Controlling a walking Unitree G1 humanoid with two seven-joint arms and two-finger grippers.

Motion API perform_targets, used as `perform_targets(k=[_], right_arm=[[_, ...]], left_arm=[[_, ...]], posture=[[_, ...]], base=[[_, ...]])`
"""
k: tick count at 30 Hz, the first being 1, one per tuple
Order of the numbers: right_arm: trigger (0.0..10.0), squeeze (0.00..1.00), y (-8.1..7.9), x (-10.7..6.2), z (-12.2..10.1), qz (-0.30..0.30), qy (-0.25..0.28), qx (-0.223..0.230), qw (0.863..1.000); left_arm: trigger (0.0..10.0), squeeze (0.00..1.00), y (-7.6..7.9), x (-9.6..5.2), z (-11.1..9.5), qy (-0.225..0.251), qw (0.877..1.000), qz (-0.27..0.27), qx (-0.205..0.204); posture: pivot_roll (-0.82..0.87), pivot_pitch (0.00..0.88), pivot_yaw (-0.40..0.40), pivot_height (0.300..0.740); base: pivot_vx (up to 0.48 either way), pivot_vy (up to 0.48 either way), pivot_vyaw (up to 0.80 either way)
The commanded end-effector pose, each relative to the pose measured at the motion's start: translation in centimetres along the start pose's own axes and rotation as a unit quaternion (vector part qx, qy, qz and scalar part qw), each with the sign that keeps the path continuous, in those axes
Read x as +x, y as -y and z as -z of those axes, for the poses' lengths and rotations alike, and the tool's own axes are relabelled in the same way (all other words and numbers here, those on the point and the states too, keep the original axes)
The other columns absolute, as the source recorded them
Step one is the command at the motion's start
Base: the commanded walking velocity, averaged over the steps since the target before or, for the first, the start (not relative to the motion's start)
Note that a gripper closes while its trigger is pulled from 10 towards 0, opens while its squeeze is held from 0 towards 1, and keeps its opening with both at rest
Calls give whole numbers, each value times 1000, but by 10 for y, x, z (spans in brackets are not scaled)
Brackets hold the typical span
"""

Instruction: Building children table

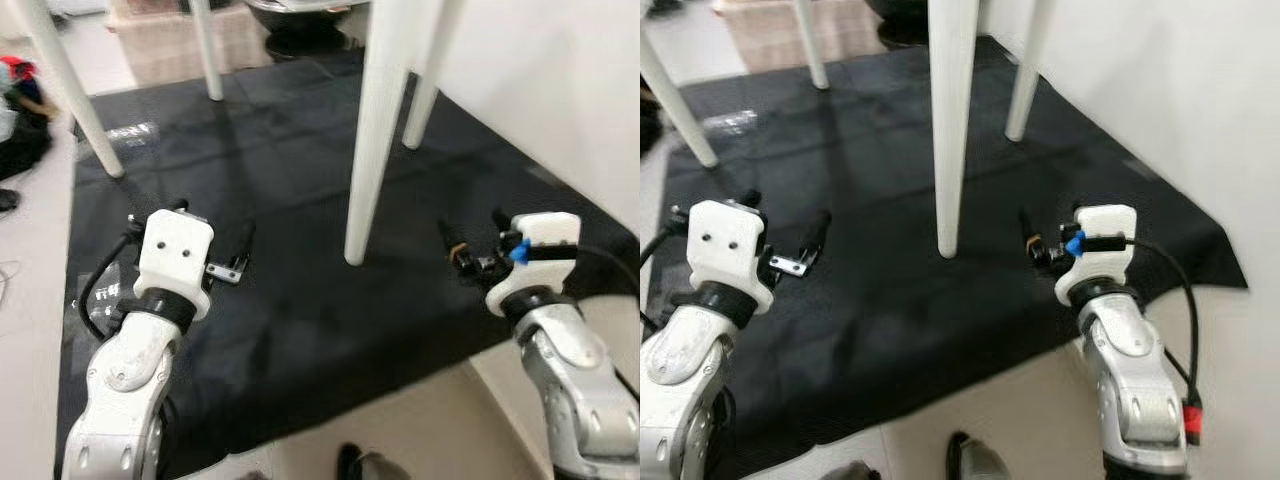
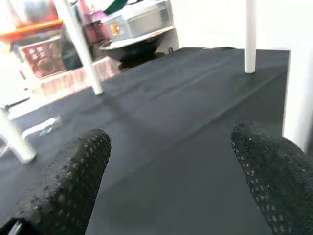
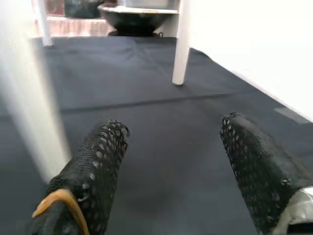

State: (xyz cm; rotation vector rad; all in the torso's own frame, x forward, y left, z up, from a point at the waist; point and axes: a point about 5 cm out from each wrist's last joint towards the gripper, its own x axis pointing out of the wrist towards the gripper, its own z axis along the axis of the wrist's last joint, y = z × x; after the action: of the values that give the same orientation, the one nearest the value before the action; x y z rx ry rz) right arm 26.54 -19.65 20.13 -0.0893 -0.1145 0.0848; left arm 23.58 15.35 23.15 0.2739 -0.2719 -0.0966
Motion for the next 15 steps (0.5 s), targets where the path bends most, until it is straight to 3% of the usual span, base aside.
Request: perform_targets(k=[1,12,15], right_arm=[[10000,0,-5,-3,3,-8,-13,-10,1000],[10000,0,-26,-18,20,-31,-46,-5,998],[10000,0,-32,-24,27,-41,-63,-9,997]], left_arm=[[10000,0,5,-2,6,-20,1000,0,-7],[10000,0,11,-11,24,-74,996,-16,-42],[10000,0,13,-15,31,-103,992,-28,-61]], posture=[[19,175,-62,740],[48,210,-48,740],[49,215,-50,740]], base=[[-379,0,0],[-368,0,0],[0,0,0]])
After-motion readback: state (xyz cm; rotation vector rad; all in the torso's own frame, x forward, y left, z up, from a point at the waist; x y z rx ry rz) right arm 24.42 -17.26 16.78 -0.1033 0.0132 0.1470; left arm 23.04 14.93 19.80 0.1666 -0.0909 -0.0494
